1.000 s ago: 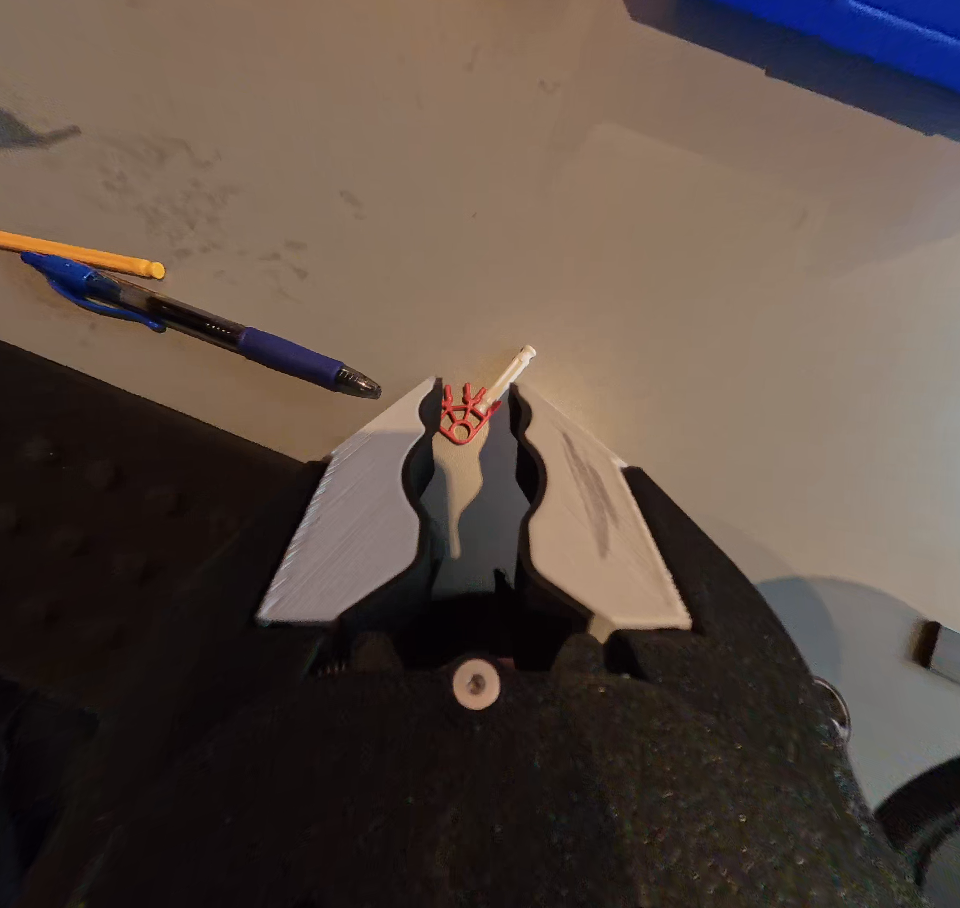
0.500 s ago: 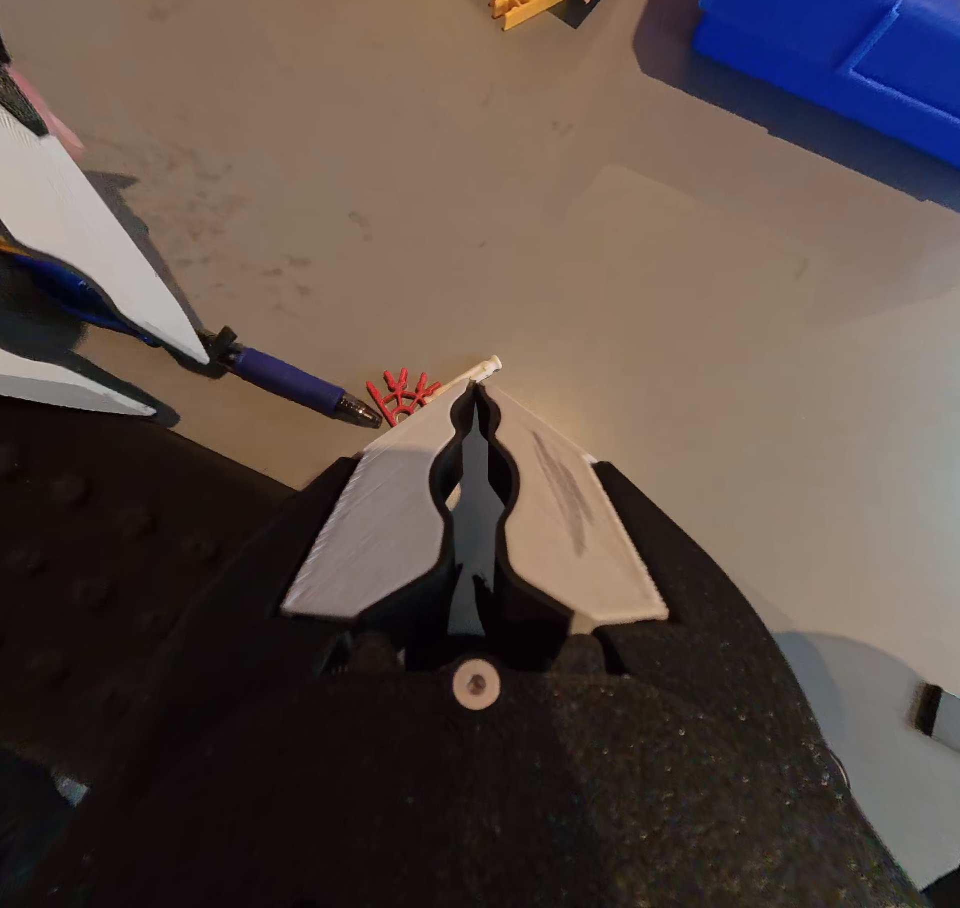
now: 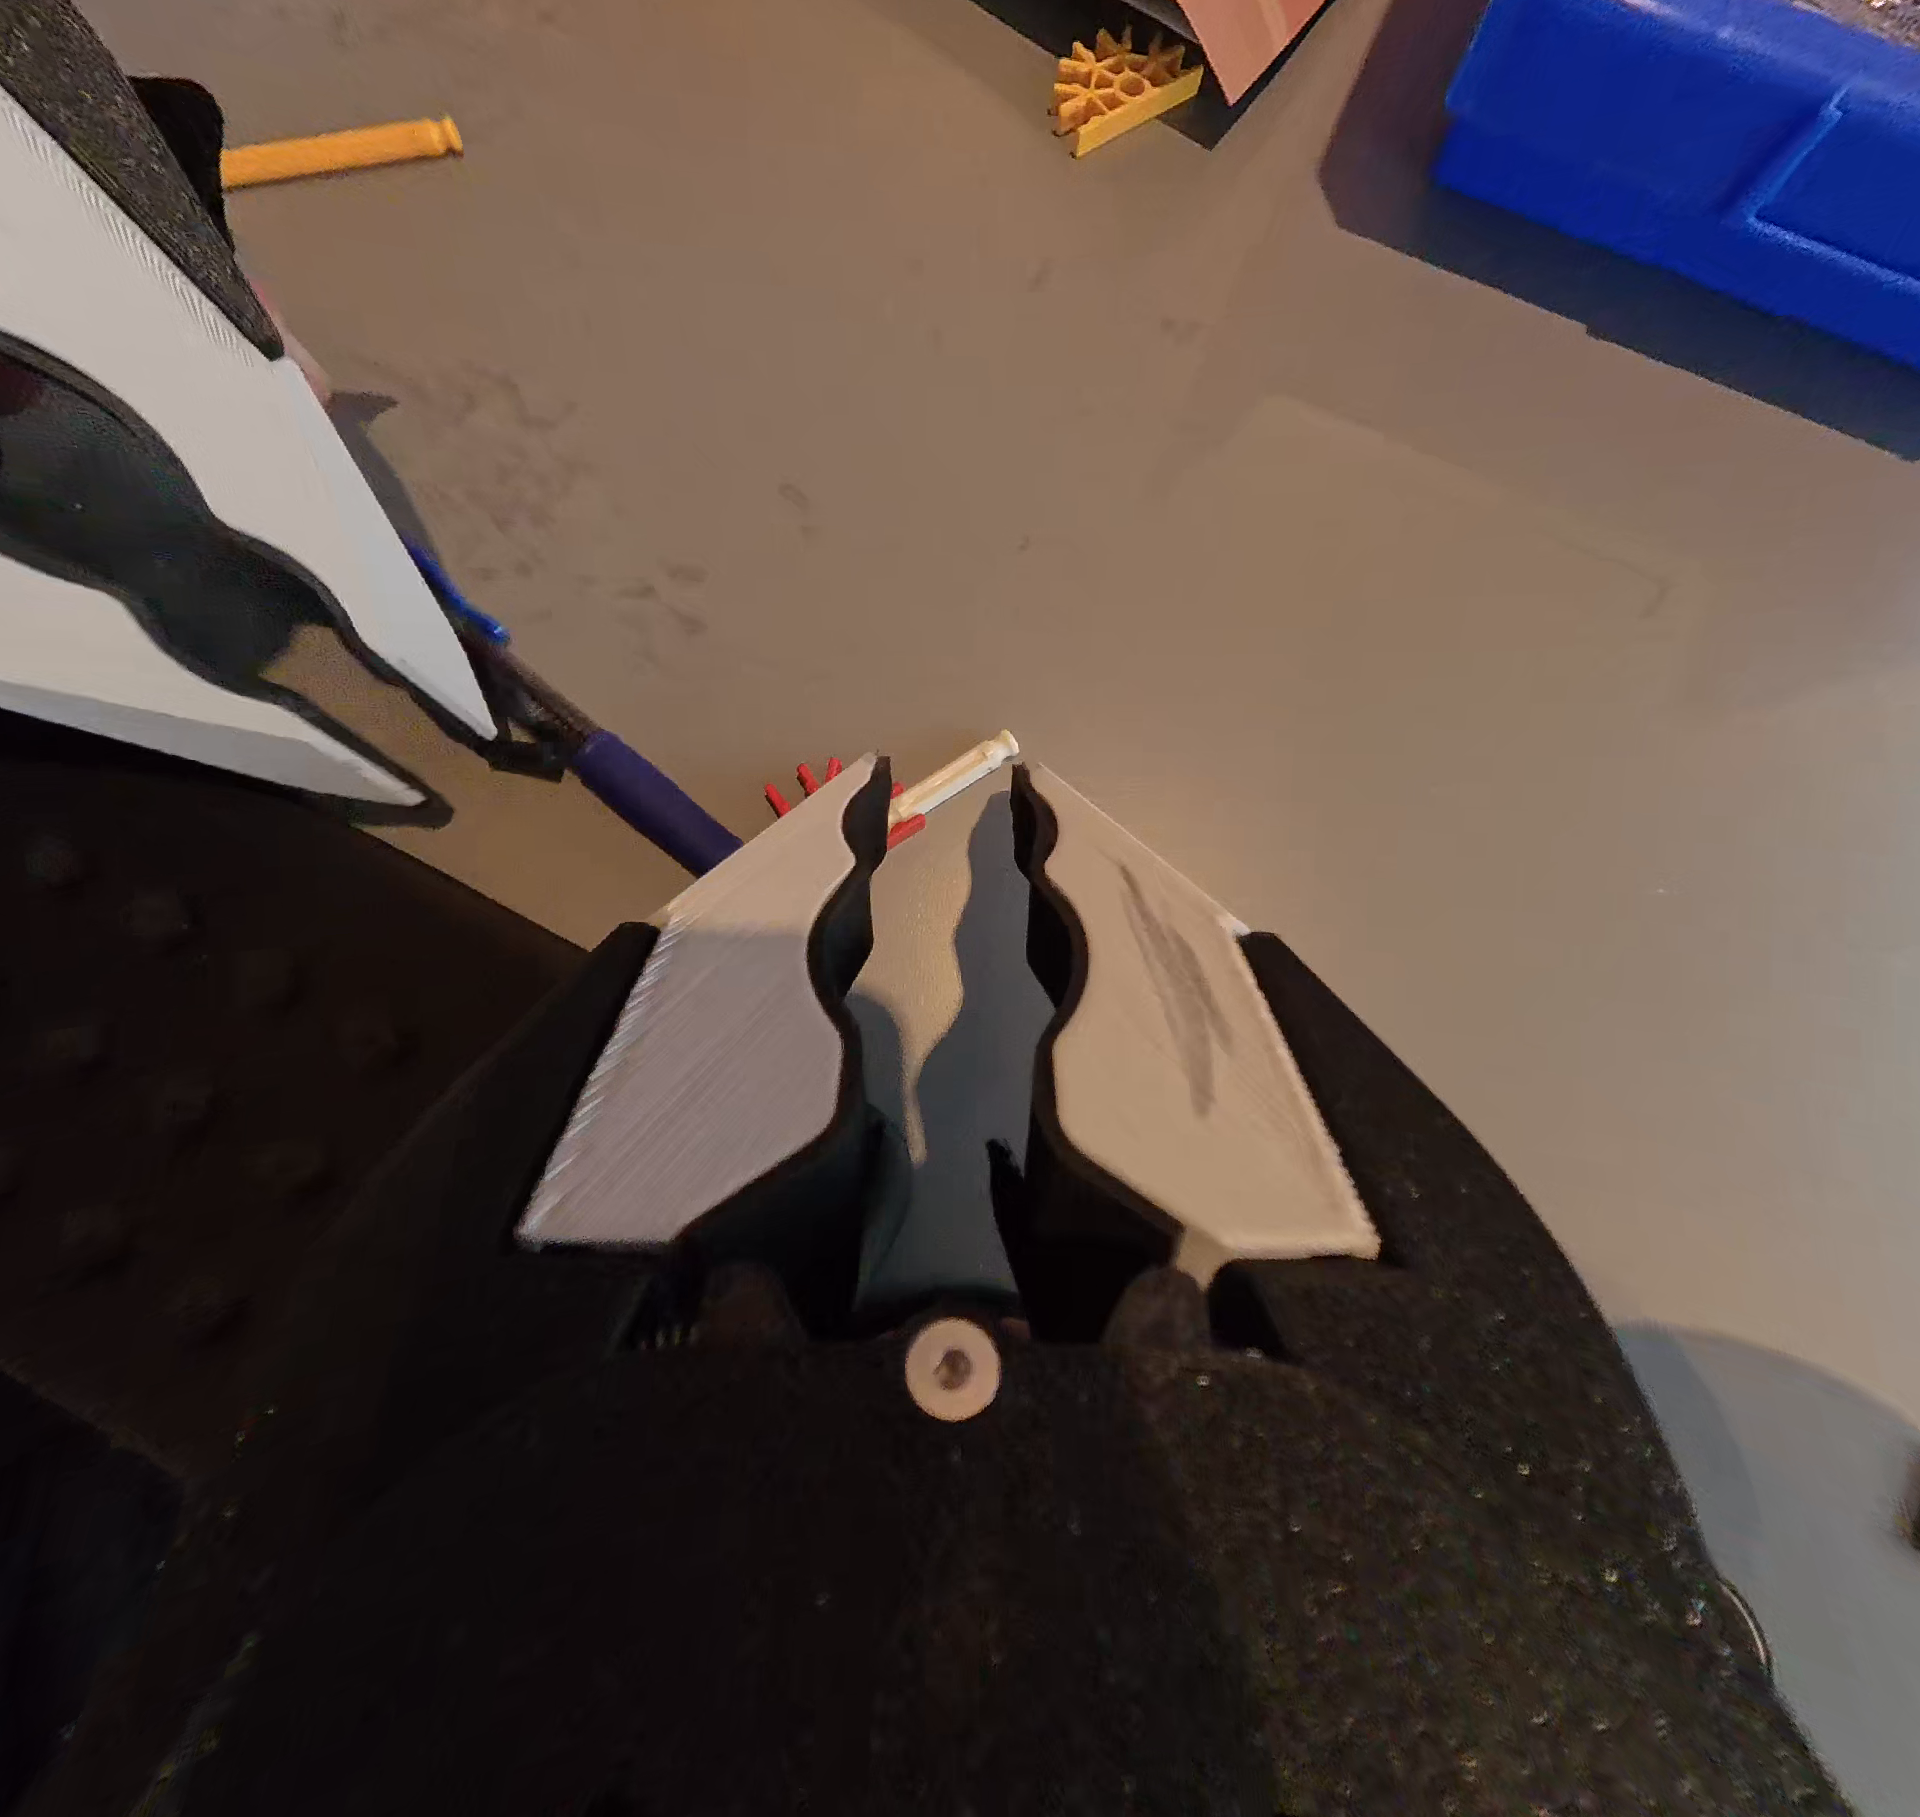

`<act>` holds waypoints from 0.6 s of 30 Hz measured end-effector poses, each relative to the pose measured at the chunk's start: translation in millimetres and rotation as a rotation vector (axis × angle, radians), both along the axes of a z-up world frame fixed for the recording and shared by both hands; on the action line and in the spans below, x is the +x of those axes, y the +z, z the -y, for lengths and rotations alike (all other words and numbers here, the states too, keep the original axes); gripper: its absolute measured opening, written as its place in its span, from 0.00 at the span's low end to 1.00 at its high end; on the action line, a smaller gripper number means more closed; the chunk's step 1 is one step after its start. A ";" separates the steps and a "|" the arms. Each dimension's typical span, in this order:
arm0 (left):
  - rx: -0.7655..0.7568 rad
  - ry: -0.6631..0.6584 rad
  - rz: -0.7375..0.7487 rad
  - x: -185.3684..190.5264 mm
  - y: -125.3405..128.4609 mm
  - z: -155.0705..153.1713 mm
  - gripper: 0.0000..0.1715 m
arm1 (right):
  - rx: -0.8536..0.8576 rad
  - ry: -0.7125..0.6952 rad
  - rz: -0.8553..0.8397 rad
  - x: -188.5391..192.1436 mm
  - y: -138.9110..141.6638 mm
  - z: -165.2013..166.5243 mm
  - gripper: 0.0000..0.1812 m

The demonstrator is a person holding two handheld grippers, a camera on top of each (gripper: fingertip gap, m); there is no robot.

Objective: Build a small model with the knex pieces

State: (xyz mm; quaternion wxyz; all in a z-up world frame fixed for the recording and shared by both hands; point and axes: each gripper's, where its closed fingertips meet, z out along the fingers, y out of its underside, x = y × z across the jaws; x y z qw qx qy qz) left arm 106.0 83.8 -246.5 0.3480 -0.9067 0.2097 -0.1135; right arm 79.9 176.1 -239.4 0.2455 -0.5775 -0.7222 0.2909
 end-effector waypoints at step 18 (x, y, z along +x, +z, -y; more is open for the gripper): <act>0.106 -0.084 -0.132 -29.3 19.5 -23.3 0.21 | -0.030 0.026 0.022 4.5 -2.2 3.0 0.13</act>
